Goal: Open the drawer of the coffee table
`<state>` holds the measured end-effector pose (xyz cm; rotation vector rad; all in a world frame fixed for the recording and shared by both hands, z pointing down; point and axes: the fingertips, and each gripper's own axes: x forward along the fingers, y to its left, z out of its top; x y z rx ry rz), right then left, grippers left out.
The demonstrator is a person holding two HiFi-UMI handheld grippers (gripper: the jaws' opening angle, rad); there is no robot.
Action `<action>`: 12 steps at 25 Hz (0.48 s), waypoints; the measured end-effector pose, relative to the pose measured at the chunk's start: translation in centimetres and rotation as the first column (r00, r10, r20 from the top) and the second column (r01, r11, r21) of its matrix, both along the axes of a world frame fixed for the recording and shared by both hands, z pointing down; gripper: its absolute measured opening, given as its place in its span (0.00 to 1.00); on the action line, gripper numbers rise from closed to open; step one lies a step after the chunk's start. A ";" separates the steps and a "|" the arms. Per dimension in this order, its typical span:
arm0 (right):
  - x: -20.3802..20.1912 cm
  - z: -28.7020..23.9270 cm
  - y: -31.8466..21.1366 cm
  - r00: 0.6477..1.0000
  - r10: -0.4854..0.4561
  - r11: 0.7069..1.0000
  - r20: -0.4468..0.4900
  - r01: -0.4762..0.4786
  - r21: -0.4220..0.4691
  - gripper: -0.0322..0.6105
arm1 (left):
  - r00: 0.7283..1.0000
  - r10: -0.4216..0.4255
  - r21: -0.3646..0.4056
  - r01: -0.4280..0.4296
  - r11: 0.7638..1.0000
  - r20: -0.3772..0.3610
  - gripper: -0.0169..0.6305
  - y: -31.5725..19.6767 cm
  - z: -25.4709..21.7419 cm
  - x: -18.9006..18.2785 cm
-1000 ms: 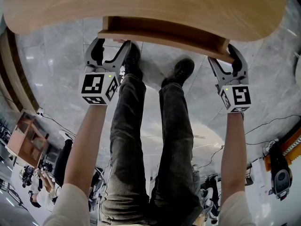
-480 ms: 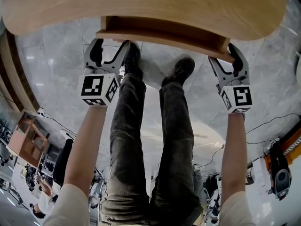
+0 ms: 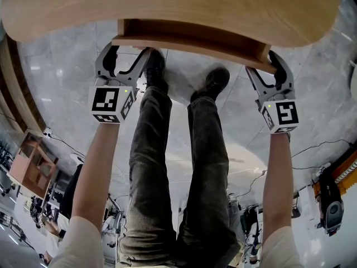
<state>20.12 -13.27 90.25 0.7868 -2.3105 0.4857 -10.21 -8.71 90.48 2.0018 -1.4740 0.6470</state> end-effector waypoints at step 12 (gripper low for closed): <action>0.0 -0.1 0.4 1.000 -0.001 1.000 0.009 0.001 0.002 0.54 | 0.997 0.073 -0.005 -0.073 0.997 0.013 0.57 0.1 0.0 0.3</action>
